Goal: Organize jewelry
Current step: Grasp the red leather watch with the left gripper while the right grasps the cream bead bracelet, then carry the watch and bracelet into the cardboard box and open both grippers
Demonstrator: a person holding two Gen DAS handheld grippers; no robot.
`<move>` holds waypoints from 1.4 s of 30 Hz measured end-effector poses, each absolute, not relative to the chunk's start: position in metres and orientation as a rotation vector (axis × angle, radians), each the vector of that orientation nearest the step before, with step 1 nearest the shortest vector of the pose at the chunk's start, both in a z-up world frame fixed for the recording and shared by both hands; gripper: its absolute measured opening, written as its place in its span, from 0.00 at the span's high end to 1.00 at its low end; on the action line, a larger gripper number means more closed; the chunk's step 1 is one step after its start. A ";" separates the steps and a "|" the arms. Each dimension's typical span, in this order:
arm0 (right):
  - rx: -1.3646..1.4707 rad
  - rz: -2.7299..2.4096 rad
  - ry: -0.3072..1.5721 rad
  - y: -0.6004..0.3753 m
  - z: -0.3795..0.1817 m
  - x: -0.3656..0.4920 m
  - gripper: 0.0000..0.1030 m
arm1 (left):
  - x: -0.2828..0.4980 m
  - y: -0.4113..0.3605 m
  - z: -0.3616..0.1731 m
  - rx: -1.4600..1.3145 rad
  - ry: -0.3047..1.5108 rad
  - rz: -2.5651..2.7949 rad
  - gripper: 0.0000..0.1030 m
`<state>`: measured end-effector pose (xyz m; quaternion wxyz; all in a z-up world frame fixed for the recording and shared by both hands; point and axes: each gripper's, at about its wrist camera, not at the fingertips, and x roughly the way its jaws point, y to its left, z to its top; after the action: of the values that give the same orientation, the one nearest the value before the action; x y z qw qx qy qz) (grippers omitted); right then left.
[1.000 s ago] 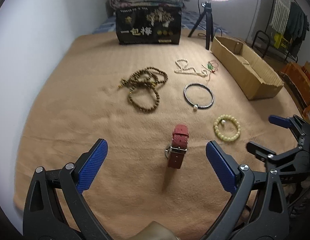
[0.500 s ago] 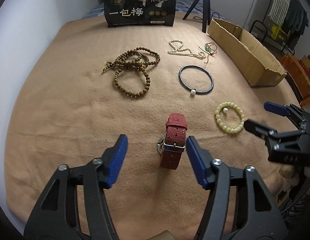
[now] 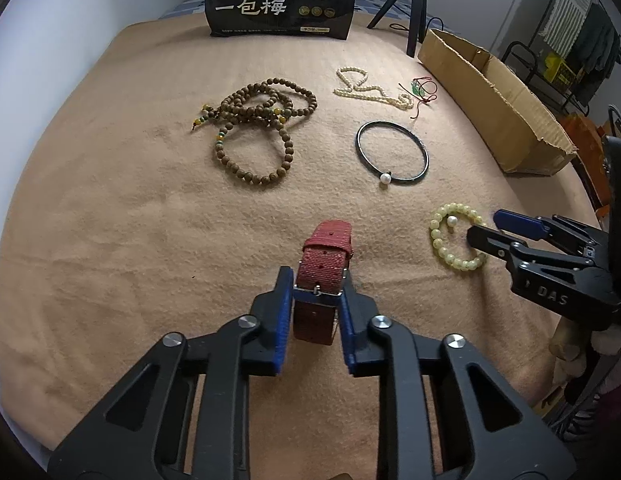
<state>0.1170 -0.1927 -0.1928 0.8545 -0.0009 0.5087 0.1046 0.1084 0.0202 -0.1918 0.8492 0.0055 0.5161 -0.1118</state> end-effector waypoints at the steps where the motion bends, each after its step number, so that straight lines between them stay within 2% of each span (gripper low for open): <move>1: -0.011 0.220 1.069 -0.191 -0.193 0.117 0.56 | 0.109 0.020 -0.192 0.013 1.087 -0.235 0.82; 4: -0.062 0.225 1.062 -0.183 -0.196 0.117 0.66 | 0.109 0.018 -0.191 0.021 1.081 -0.234 0.82; 7: -0.084 0.250 1.056 -0.177 -0.196 0.117 0.89 | 0.110 0.018 -0.191 0.022 1.077 -0.231 0.82; 8: -0.090 0.252 1.055 -0.176 -0.196 0.116 0.92 | 0.110 0.018 -0.191 0.023 1.075 -0.230 0.82; 14: -0.056 0.289 1.045 -0.176 -0.187 0.113 0.94 | 0.109 0.020 -0.183 0.012 1.051 -0.222 0.83; 28: -0.079 0.346 0.871 -0.160 -0.129 0.097 0.94 | 0.104 0.016 -0.146 0.013 0.936 -0.211 0.83; 42: -0.024 0.232 0.744 -0.219 -0.076 0.109 0.94 | 0.114 -0.025 -0.108 0.014 0.856 -0.263 0.83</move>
<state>0.1090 -0.2189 -0.0765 0.9250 -0.0118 0.3625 0.1133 0.1136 -0.0249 -0.1083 0.9013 0.0068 0.4140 -0.1272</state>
